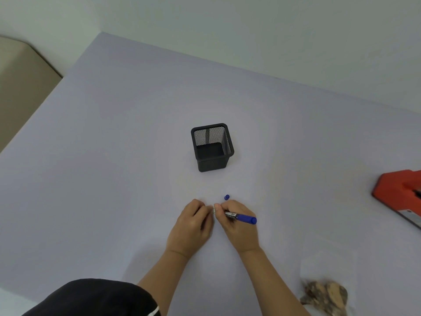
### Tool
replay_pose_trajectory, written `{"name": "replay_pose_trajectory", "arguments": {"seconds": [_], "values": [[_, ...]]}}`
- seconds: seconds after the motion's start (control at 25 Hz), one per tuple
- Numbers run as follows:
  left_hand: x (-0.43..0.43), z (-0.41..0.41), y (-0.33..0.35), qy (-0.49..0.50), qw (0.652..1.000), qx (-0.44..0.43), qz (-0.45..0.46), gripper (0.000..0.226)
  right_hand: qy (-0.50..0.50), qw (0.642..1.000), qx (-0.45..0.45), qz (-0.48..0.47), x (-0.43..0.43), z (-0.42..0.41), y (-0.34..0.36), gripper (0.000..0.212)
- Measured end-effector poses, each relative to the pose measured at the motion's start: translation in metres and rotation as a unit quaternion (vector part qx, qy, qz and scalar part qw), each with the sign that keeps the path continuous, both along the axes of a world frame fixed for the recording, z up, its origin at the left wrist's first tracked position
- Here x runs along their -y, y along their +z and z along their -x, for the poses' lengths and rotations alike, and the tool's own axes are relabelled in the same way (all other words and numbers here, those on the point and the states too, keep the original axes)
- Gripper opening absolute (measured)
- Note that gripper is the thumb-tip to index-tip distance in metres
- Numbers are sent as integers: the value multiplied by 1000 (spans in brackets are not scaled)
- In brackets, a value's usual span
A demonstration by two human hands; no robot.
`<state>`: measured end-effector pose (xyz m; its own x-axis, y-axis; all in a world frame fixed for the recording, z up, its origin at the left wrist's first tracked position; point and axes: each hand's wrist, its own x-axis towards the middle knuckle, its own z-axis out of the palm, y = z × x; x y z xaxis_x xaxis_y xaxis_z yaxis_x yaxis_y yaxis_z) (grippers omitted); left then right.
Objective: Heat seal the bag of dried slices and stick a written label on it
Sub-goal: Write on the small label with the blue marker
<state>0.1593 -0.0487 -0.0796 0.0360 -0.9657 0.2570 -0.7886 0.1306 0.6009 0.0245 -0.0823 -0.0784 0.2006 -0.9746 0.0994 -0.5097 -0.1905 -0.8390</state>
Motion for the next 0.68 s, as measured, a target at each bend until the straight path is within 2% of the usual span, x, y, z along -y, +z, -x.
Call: {"name": "replay_pose_trajectory", "arguments": {"seconds": [0.68], "values": [[0, -2, 2, -4, 1000, 3, 6, 14, -10, 1000, 5, -1, -1, -3, 4, 33]]}}
